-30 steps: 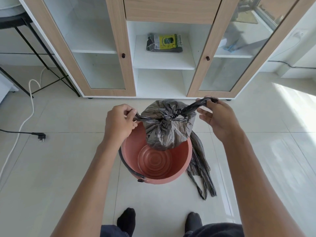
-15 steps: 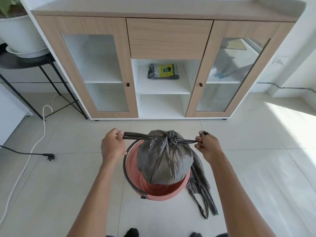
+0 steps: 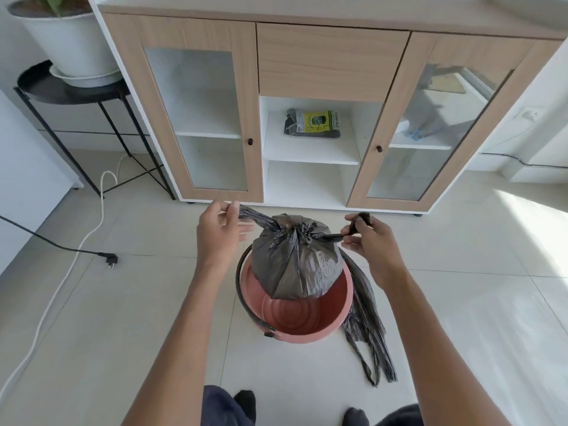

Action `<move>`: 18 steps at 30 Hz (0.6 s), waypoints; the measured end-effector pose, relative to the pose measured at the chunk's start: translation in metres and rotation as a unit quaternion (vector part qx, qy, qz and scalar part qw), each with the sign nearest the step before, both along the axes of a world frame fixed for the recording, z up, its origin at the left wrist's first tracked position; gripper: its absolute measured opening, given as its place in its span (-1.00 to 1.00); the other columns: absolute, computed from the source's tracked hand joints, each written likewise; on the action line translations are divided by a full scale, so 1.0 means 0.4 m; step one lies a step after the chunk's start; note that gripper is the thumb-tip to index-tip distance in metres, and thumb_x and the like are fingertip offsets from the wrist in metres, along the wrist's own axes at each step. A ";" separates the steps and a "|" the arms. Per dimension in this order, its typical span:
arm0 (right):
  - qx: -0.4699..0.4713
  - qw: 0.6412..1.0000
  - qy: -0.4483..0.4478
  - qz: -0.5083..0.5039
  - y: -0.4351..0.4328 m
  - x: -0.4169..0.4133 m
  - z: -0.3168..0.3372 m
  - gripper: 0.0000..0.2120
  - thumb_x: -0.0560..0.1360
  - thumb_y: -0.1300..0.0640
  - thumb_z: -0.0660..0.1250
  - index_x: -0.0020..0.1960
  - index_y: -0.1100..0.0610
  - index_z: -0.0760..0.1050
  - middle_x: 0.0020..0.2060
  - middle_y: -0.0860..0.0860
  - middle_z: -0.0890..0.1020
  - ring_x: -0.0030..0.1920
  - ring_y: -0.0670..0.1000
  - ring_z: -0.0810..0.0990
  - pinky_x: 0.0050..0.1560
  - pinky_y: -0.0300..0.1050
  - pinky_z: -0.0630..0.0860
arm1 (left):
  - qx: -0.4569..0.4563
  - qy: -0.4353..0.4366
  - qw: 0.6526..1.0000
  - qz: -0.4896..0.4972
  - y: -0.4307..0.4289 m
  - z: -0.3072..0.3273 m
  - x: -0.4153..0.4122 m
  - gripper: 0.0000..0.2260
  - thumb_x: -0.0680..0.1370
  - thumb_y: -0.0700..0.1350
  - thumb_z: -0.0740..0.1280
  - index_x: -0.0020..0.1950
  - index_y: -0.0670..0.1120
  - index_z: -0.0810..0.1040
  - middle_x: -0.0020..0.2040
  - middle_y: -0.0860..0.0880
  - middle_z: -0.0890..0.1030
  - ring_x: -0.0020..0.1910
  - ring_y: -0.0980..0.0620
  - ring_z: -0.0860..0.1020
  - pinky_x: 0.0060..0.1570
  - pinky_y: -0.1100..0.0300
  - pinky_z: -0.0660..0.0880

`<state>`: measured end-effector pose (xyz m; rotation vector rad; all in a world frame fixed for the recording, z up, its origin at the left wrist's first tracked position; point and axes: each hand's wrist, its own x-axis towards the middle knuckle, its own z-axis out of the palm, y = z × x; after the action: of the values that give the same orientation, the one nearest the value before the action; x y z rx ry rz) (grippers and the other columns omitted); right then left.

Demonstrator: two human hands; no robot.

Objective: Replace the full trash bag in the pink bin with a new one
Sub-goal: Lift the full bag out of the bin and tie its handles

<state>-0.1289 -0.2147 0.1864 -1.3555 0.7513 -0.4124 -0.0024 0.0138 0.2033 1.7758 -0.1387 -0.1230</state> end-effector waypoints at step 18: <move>0.081 0.977 -0.057 0.190 0.374 0.327 -0.024 -0.78 0.68 0.19 0.16 0.08 0.21 0.58 -0.05 0.18 0.71 -0.17 0.06 0.69 -0.09 -0.20 0.62 | 0.004 -0.058 0.968 0.244 0.472 -0.045 0.125 -0.76 0.63 0.02 0.26 -0.11 -0.12 0.48 -0.23 -0.07 0.70 -0.29 0.03 0.71 -0.35 0.13 0.61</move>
<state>0.0020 -0.0651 0.1767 -1.2737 0.4088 -0.1204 0.0478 0.2024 0.1854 1.7750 0.2185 0.3363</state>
